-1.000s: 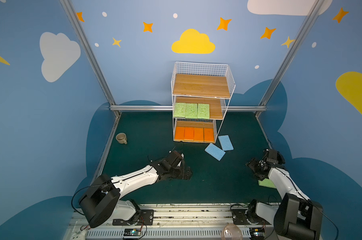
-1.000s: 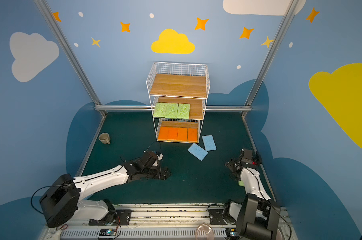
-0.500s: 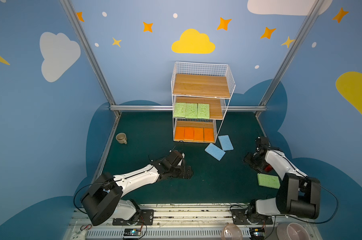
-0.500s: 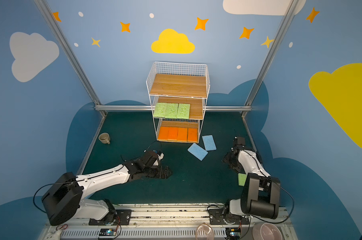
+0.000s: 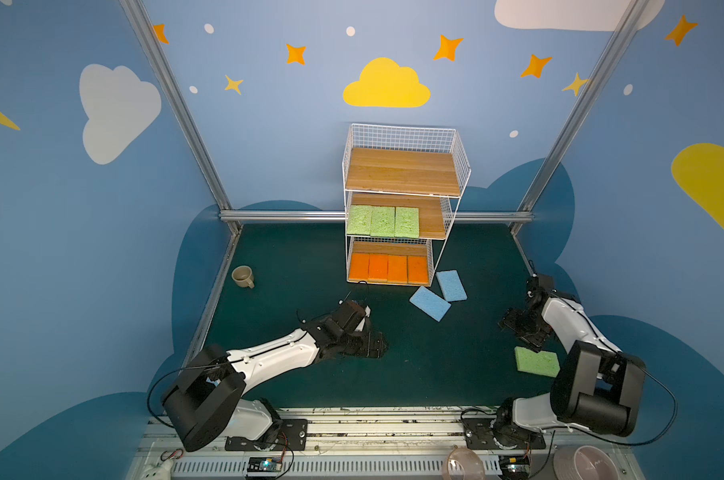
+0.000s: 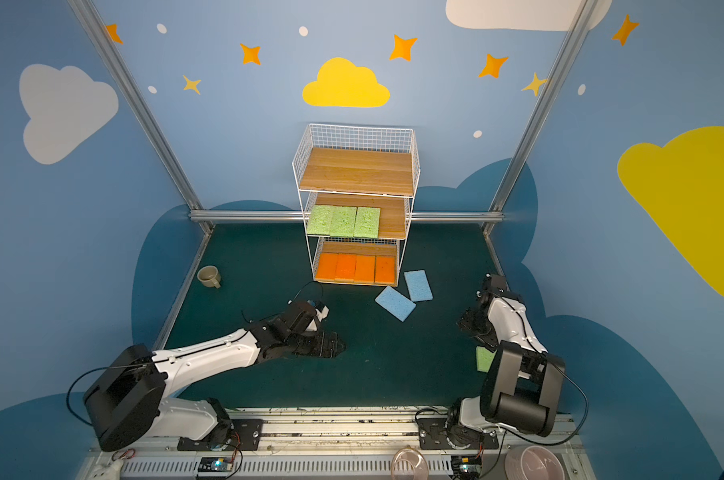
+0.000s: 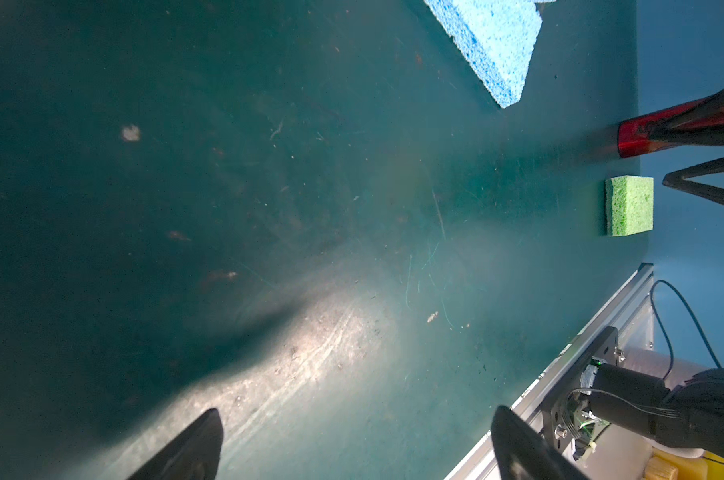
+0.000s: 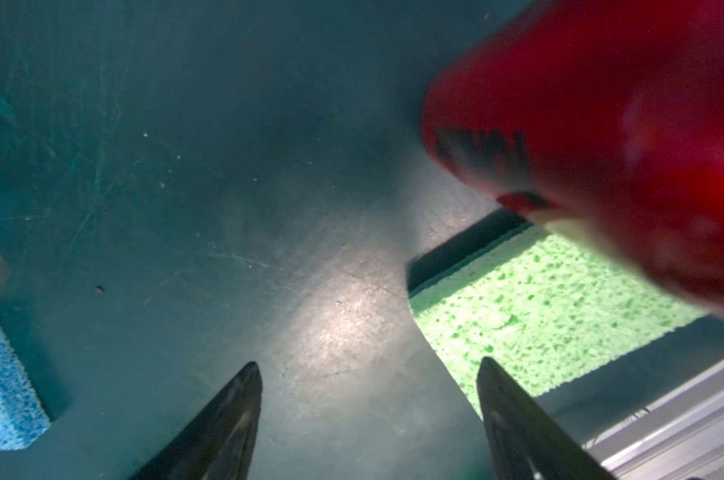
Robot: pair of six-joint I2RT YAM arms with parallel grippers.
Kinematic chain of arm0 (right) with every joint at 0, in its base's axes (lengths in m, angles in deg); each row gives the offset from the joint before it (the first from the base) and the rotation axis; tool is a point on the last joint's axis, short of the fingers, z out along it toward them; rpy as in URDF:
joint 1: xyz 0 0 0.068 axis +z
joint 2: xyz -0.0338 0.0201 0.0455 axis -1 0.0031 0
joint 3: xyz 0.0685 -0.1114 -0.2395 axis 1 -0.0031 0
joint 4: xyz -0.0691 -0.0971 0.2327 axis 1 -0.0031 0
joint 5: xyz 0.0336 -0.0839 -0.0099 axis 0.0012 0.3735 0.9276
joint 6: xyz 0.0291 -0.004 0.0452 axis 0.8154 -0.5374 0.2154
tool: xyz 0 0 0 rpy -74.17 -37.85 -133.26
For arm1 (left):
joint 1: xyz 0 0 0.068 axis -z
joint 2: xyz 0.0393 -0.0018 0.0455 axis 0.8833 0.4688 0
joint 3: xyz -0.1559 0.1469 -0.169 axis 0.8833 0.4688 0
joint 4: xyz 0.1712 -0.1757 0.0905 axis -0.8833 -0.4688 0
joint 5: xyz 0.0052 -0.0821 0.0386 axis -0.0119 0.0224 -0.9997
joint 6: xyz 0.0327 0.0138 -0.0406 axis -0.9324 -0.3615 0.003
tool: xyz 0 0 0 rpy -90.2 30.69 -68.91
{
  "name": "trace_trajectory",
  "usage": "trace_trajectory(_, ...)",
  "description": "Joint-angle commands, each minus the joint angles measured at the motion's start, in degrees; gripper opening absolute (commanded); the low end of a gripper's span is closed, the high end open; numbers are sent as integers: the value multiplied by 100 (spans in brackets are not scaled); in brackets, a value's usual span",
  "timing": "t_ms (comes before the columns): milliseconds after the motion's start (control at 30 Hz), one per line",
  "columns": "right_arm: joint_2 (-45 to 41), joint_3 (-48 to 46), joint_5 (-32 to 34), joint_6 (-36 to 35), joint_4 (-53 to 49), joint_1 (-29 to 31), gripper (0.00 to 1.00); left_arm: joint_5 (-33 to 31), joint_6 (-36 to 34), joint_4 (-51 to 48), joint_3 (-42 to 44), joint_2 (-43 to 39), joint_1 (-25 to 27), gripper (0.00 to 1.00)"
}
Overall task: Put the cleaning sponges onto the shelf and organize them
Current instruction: 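Lower the right gripper onto the green sponge near the red spray bottle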
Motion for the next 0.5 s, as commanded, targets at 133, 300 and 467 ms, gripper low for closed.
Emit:
trace_trajectory(133,207,107,-28,-177,-116,-5,83,70,-76,-21,-108,174,-17,100)
trace_trajectory(300,510,200,-135,-205,-63,-60,83,70,-89,-71,-144,201,-13,100)
trace_trajectory(467,650,178,-323,-197,29,-138,81,60,-107,-101,-150,206,-15,100)
